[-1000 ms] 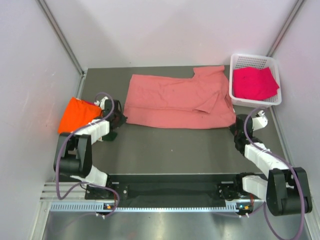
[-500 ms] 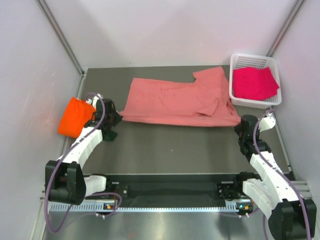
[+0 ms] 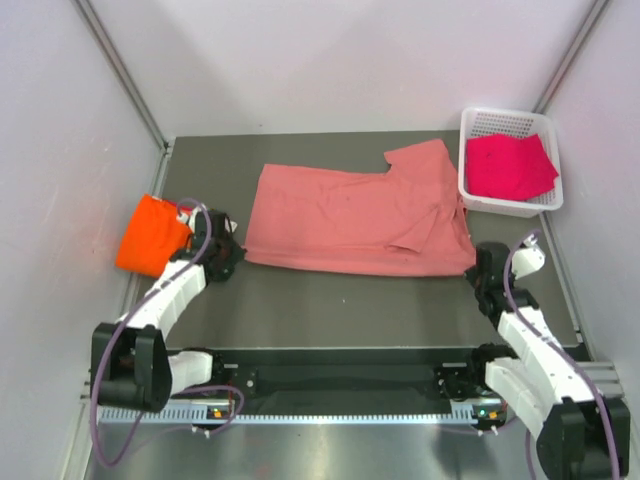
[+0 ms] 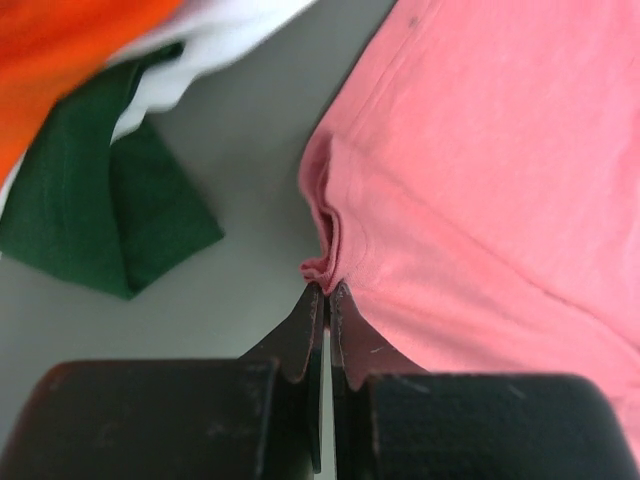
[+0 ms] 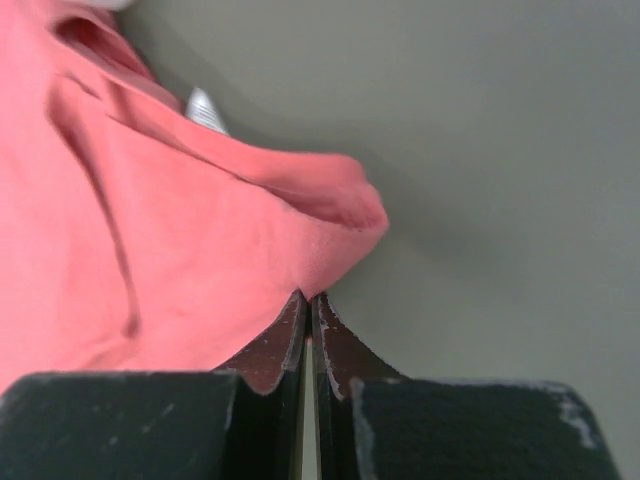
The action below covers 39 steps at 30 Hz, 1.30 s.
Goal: Fold and stack the t-shirts
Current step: Fold the tshirt
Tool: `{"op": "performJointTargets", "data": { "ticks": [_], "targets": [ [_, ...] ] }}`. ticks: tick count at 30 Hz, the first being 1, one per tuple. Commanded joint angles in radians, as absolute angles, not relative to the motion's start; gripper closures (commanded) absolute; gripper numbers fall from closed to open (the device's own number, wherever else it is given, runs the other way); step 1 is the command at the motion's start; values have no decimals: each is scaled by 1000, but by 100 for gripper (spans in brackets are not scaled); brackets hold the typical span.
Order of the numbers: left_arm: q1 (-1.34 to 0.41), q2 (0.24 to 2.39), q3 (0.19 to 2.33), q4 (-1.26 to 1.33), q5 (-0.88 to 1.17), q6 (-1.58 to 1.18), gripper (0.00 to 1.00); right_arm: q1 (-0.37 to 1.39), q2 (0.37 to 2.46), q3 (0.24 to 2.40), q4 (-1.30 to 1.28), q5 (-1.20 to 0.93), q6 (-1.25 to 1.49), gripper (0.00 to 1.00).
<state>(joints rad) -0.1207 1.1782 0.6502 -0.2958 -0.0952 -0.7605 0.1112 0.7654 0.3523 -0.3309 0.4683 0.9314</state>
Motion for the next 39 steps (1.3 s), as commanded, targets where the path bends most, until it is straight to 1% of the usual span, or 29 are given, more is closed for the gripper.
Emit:
{"op": "performJointTargets", "data": {
  "ticks": [1, 2, 4, 7, 9, 11, 16, 17, 19, 23, 26, 27, 30, 32, 33, 34, 35, 36, 37, 38, 39],
  "targets": [
    [-97, 1233, 861, -331, -110, -742, 100, 118, 850, 550, -306, 485, 911, 100],
    [-83, 1235, 909, -357, -115, -738, 100, 117, 867, 665, -328, 479, 887, 100],
    [-80, 1203, 1021, -409, -150, -730, 100, 117, 888, 803, -362, 465, 861, 100],
    [-78, 1128, 1052, -408, -149, -712, 100, 118, 865, 854, -367, 443, 836, 100],
    [-80, 1085, 1022, -405, -127, -715, 100, 118, 842, 829, -392, 434, 854, 100],
    [-78, 1065, 939, -410, -124, -724, 100, 118, 819, 743, -406, 425, 897, 100],
    [-75, 986, 718, -410, -133, -742, 100, 118, 646, 519, -457, 433, 975, 100],
    [-75, 956, 694, -407, -127, -745, 100, 118, 588, 497, -475, 448, 979, 100],
    [-75, 925, 629, -405, -107, -762, 100, 118, 536, 454, -537, 465, 988, 100],
    [-77, 853, 560, -425, -89, -791, 100, 117, 439, 402, -617, 474, 1015, 100],
    [-77, 793, 532, -495, -106, -840, 100, 118, 373, 373, -672, 477, 1034, 98],
    [-77, 782, 511, -509, -113, -853, 100, 118, 361, 365, -687, 476, 1034, 96],
    [-77, 727, 451, -515, -104, -905, 100, 117, 325, 347, -725, 466, 1063, 94],
    [-77, 691, 437, -517, -100, -923, 100, 118, 304, 348, -744, 456, 1081, 91],
    [-77, 680, 431, -525, -103, -925, 95, 118, 299, 359, -758, 457, 1084, 85],
    [-77, 669, 433, -525, -107, -922, 88, 118, 292, 367, -770, 460, 1081, 70],
    [-77, 654, 436, -538, -110, -917, 80, 118, 285, 374, -775, 468, 1074, 54],
    [-77, 647, 449, -552, -124, -913, 64, 118, 272, 397, -775, 468, 1056, 34],
    [-75, 641, 462, -570, -132, -908, 39, 118, 264, 414, -776, 471, 1016, 32],
    [-78, 629, 477, -599, -140, -899, 33, 118, 259, 434, -778, 486, 1000, 31],
    [-78, 620, 507, -604, -143, -885, 30, 118, 262, 454, -770, 492, 982, 30]
  ]
}}
